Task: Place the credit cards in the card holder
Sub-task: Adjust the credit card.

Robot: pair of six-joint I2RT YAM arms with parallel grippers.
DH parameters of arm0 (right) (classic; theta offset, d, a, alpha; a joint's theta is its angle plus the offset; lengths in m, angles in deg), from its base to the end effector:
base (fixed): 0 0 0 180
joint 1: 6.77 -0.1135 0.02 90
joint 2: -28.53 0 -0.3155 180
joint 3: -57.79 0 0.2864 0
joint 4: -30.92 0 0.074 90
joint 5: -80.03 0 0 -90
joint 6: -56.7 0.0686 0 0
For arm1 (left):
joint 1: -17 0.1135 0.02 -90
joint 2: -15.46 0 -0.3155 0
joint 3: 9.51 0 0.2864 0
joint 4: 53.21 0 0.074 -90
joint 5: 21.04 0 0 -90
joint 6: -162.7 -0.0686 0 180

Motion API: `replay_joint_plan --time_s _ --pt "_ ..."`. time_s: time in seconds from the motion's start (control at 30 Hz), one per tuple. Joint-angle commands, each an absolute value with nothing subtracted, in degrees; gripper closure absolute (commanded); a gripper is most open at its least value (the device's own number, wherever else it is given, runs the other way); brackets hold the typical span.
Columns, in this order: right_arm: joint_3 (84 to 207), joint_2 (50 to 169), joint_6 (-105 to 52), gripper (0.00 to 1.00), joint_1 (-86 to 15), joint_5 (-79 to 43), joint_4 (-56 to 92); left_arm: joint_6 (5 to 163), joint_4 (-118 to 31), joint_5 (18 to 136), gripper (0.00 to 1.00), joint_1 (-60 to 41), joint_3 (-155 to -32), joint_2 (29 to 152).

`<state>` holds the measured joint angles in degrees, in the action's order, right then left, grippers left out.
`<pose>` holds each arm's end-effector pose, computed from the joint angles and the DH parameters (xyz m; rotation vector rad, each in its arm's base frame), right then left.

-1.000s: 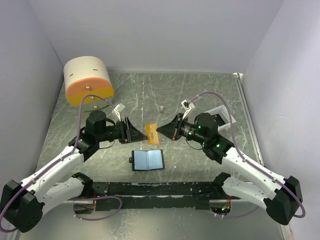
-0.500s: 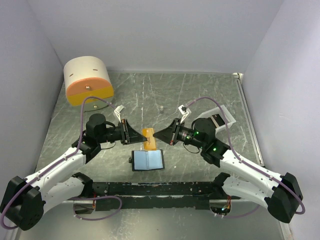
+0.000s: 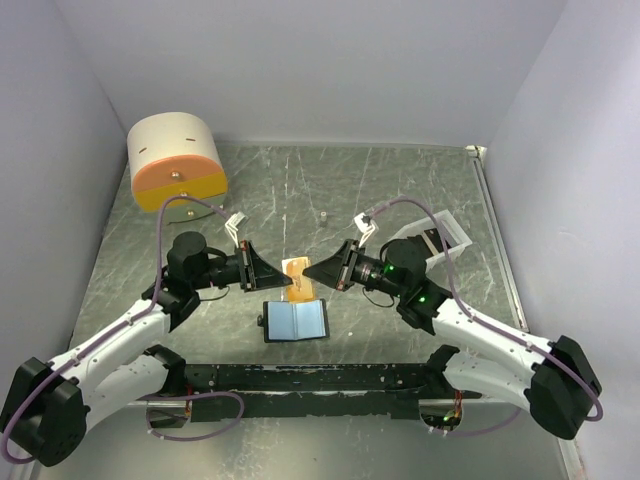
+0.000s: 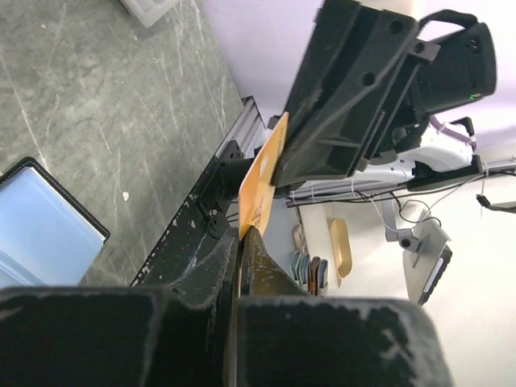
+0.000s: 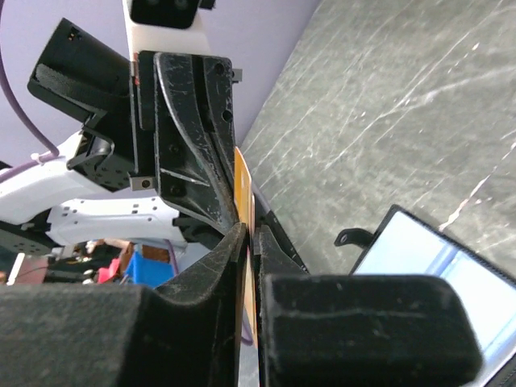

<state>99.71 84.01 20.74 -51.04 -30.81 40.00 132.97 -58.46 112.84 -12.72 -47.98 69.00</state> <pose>0.1672 0.1971 0.2955 -0.1587 1.9033 1.5436 0.1768 -0.1557 0.2717 0.1249 2.0683 -1.7269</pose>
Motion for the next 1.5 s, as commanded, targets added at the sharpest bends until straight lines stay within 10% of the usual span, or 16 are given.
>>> replay_joint_plan --time_s 0.0,1.47 --pt "98.9 86.5 25.9 0.91 -52.7 -39.4 48.9 134.3 -64.9 114.1 0.93 -13.2 -47.3 68.7" --pt "104.7 78.8 13.6 1.00 -51.0 -43.7 30.2 120.3 -42.3 116.6 0.93 -12.9 -52.6 60.3"
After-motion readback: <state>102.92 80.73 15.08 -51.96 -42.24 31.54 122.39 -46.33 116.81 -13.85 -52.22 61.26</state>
